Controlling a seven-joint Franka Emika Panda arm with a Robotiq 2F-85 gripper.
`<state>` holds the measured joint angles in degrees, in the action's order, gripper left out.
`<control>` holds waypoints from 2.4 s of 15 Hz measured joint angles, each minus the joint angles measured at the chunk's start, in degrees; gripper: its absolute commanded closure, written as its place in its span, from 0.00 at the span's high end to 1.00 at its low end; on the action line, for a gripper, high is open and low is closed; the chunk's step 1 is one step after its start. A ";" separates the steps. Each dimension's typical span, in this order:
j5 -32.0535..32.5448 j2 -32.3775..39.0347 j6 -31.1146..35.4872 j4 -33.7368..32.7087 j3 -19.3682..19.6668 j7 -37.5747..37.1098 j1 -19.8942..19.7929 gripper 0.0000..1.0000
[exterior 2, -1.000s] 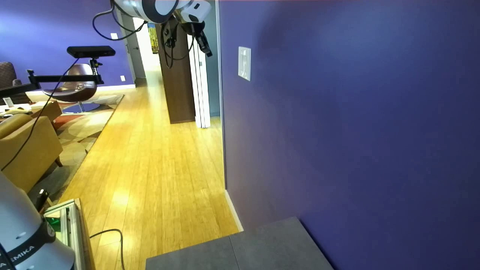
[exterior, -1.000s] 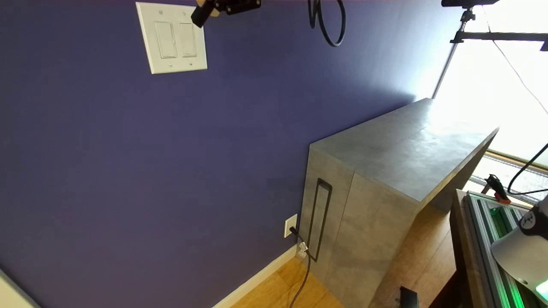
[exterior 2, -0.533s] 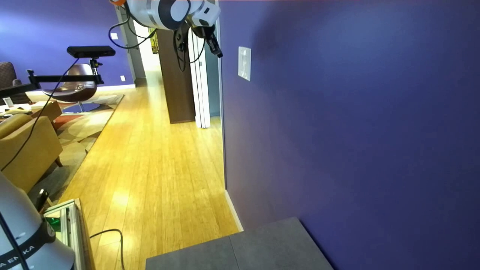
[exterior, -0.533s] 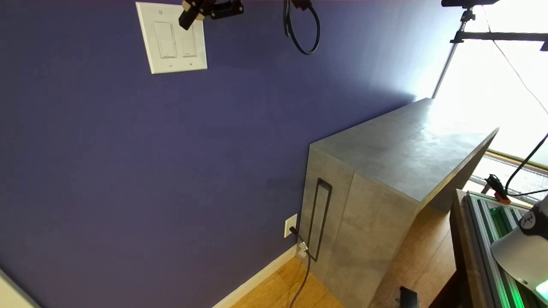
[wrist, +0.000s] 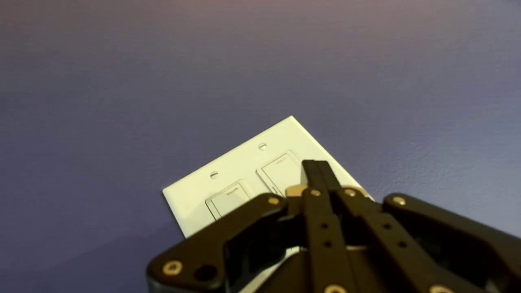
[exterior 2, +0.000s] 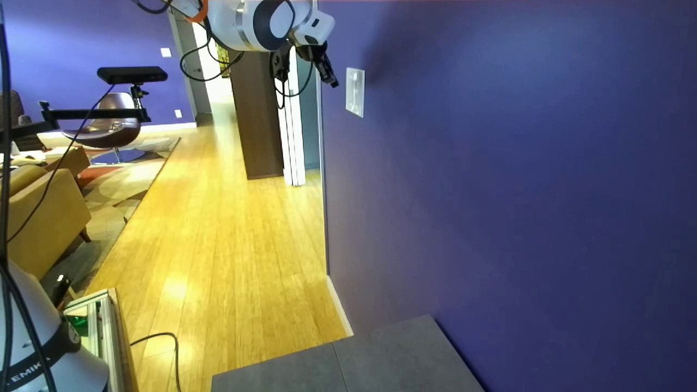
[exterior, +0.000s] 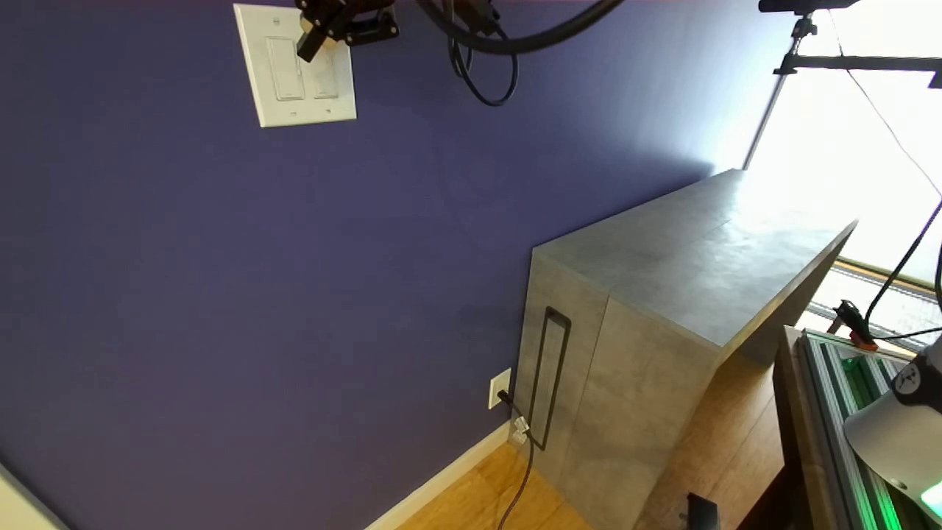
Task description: Turn on the lights
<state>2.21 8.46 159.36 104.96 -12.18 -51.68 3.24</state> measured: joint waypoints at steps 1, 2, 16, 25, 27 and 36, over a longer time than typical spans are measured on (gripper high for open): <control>0.34 0.56 0.02 -0.60 0.09 -0.33 0.04 0.02; 0.55 1.10 0.03 -1.20 0.15 -0.63 0.10 0.02; 11.14 6.26 2.83 -6.40 4.50 -8.92 3.61 0.01; 7.36 4.68 -14.10 -8.36 3.72 -4.88 6.16 0.03; 4.74 2.21 -22.08 -8.92 3.56 -1.40 6.97 0.29; 3.09 -12.03 -51.23 -8.32 1.71 19.60 7.73 0.84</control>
<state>5.30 -3.57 108.13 96.64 -10.48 -32.08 10.97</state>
